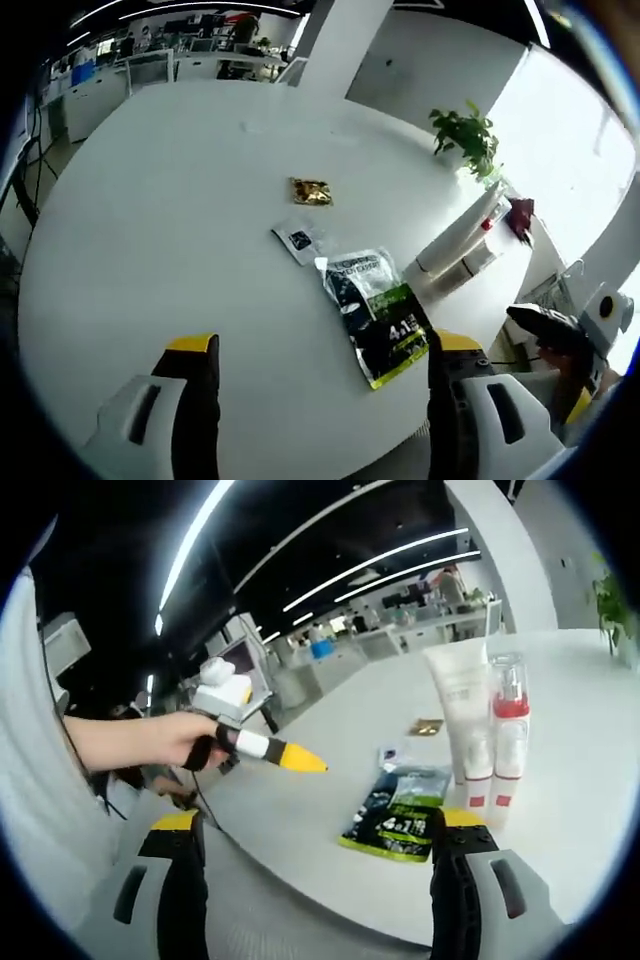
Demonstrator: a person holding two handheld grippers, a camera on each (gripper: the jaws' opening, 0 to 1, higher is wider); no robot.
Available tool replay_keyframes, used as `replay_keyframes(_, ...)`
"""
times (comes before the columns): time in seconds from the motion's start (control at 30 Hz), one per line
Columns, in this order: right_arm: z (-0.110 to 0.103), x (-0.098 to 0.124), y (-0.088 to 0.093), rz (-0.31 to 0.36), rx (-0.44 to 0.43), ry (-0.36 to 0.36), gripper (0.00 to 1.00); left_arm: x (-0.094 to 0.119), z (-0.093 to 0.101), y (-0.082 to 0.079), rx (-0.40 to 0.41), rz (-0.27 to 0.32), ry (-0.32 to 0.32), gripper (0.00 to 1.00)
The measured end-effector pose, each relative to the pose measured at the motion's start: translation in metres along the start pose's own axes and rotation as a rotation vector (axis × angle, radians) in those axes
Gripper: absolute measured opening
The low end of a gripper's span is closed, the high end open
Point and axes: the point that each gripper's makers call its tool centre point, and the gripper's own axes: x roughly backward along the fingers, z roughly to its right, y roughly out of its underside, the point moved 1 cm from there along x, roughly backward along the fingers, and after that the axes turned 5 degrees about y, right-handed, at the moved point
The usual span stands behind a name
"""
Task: Arrange the skincare products in the storage area until every visible bottle or jar stands upright without overlapping.
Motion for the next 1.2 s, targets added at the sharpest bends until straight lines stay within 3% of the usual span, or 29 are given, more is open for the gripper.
replay_keyframes(0.23, 0.004, 0.002, -0.002, 0.021, -0.037, 0.008, 0.92, -0.025, 0.000, -0.011, 0.065, -0.041, -0.025, 0.76)
replay_keyframes(0.4, 0.006, 0.003, -0.004, 0.031, -0.037, 0.022, 0.92, -0.041, 0.003, -0.018, 0.052, -0.065, -0.057, 0.77)
replay_keyframes(0.63, 0.009, 0.004, -0.006, 0.049, -0.065, 0.035, 0.92, -0.073, -0.001, -0.040, -0.086, -0.089, -0.037, 0.75)
replay_keyframes(0.9, 0.013, 0.005, -0.008, 0.065, -0.089, 0.051, 0.92, -0.086, -0.009, -0.050, -0.241, -0.150, -0.026, 0.74)
replay_keyframes(1.2, 0.016, 0.005, -0.007, 0.067, -0.111, 0.062, 0.91, -0.106, -0.006, -0.070, -0.448, -0.152, 0.026, 0.65)
